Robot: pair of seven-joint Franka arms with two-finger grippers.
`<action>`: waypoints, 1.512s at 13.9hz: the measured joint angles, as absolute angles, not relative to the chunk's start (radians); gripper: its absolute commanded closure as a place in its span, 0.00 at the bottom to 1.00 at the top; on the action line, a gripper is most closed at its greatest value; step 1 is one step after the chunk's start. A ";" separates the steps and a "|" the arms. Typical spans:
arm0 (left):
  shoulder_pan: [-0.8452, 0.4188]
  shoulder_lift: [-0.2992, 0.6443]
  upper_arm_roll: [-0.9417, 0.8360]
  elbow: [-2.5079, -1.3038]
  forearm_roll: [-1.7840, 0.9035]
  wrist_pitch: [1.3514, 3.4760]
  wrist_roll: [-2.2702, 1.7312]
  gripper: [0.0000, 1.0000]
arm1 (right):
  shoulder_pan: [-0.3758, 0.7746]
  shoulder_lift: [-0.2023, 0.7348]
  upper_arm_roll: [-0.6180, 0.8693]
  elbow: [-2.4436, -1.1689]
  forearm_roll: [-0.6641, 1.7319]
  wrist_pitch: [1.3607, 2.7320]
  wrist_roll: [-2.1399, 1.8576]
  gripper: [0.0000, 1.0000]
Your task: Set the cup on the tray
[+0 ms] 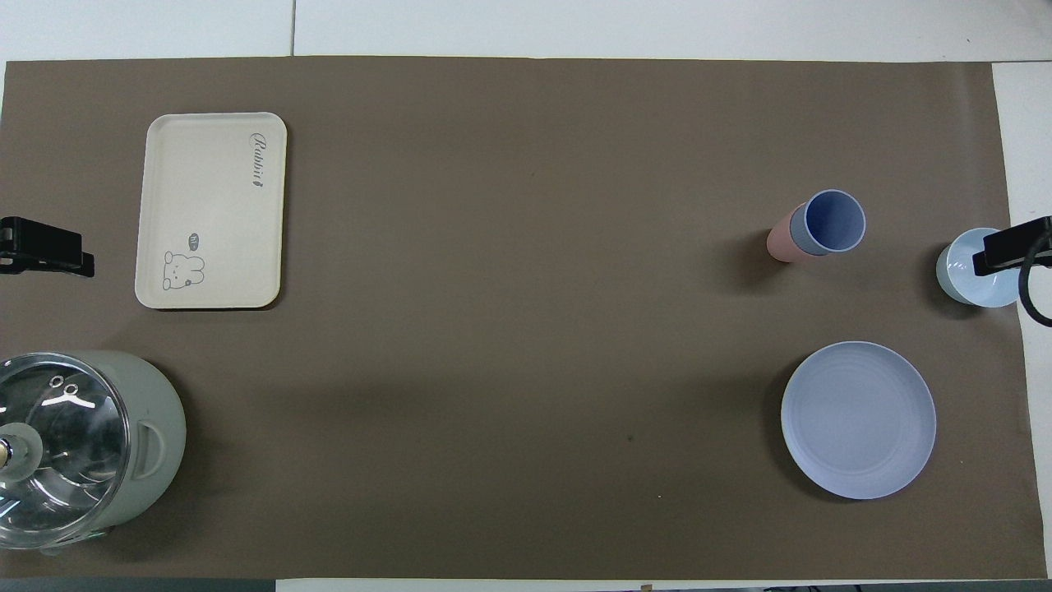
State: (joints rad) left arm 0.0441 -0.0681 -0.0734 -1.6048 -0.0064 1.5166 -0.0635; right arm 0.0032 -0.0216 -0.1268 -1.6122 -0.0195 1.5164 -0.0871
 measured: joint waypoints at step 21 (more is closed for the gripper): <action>0.044 -0.068 -0.073 -1.605 -0.006 1.517 -0.064 0.00 | -0.012 0.054 -0.132 -1.546 0.034 1.597 0.010 0.00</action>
State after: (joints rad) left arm 0.0441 -0.0681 -0.0734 -1.6048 -0.0064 1.5166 -0.0635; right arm -0.0125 0.0539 -0.1316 -1.5460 0.0342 1.5974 0.0098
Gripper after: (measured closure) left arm 0.000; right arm 0.000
